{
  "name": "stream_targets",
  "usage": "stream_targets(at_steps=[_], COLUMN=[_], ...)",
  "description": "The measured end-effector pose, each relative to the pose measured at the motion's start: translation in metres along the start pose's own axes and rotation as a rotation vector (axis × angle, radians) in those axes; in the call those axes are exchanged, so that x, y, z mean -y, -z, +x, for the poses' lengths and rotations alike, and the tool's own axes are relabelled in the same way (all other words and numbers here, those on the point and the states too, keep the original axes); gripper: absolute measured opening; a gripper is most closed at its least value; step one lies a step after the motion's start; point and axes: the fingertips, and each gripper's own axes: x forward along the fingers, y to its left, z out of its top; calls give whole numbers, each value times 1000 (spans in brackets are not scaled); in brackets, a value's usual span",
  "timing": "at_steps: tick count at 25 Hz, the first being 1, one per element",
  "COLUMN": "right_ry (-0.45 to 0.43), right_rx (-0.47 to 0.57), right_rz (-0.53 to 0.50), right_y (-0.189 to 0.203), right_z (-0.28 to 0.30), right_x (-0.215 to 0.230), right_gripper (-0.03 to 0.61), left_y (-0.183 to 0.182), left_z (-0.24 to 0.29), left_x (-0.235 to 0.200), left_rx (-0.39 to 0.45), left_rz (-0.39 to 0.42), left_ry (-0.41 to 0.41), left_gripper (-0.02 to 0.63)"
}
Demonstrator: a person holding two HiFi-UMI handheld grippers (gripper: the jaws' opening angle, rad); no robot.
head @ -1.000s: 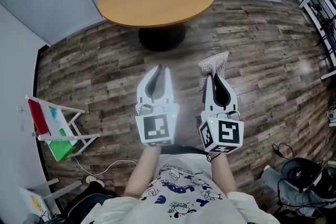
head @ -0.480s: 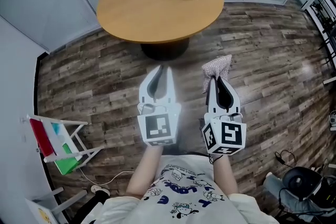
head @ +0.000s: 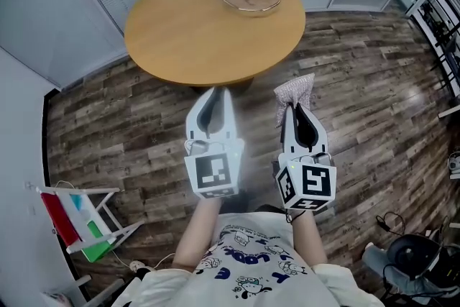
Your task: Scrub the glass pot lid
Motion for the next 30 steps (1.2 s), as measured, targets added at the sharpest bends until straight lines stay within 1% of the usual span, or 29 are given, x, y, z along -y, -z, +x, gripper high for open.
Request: stream_targets(at_steps=[9, 14, 19, 24, 30], right_ry=[45, 73, 83, 63, 38], right_rx=[4, -6, -12, -14, -21], right_rz=[6, 8, 14, 25, 36], right_y=[-3, 1, 3, 3, 4], right_z=[25, 25, 38, 64, 101], right_x=[4, 9, 25, 37, 60], right_gripper=[43, 43, 43, 43, 43], left_y=[3, 7, 12, 12, 16], left_z=[28, 35, 52, 73, 107], left_x=[-13, -11, 0, 0, -3], left_rx=[-2, -7, -20, -18, -17], left_rz=[-16, -35, -37, -20, -14], left_ry=[35, 54, 69, 58, 11], left_gripper=[41, 41, 41, 41, 41])
